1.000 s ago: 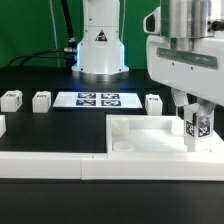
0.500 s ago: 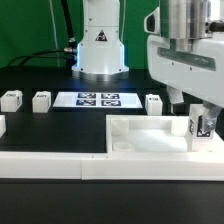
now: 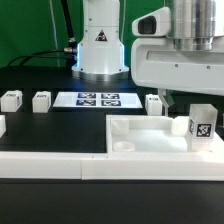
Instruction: Assemble square table
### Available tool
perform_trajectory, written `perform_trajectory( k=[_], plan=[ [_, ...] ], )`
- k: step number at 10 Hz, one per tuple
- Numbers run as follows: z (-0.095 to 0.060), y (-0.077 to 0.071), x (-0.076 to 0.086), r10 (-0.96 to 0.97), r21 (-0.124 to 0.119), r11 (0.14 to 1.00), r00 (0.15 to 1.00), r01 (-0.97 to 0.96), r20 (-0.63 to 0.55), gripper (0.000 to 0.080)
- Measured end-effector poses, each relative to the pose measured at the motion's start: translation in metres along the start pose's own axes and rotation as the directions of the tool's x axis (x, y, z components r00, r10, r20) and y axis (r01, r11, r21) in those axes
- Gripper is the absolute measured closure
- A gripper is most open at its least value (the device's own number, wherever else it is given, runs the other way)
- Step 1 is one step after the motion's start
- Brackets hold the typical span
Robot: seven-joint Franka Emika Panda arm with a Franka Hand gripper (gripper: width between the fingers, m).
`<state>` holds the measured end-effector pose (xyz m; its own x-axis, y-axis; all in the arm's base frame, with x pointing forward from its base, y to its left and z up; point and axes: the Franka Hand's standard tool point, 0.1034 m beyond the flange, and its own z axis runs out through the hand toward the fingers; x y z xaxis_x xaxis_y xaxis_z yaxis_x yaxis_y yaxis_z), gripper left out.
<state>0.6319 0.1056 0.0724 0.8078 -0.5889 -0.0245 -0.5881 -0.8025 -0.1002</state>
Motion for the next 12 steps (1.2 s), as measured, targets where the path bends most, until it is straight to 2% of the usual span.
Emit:
perform_trajectory(
  k=[1, 3, 4, 6, 7, 8, 10, 12],
  plan=[
    [-0.0004, 0.0001, 0.0004, -0.119, -0.009, 0.993, 0.993, 0.119, -0.001, 0.0150],
    [0.0000, 0.0009, 0.0036, -0.417, -0.020, 0.909, 0.909, 0.417, -0.007, 0.0150],
    [0.0015, 0.0031, 0.0055, -0.489, -0.022, 0.872, 0.872, 0.489, -0.010, 0.0150],
    [0.0012, 0.0025, 0.0053, -0.441, -0.021, 0.898, 0.898, 0.440, -0.011, 0.0406],
    [0.0013, 0.0027, 0.0054, -0.436, -0.021, 0.900, 0.900, 0.436, -0.011, 0.0406],
    [0.0014, 0.0025, 0.0052, -0.368, -0.017, 0.930, 0.930, 0.368, -0.012, 0.0509],
    [0.0023, 0.0022, 0.0052, -0.208, -0.014, 0.978, 0.978, 0.208, -0.014, 0.0509],
    [0.0030, -0.0026, 0.0053, 0.060, -0.020, 0.998, 0.998, -0.060, -0.002, 0.0509]
  ],
)
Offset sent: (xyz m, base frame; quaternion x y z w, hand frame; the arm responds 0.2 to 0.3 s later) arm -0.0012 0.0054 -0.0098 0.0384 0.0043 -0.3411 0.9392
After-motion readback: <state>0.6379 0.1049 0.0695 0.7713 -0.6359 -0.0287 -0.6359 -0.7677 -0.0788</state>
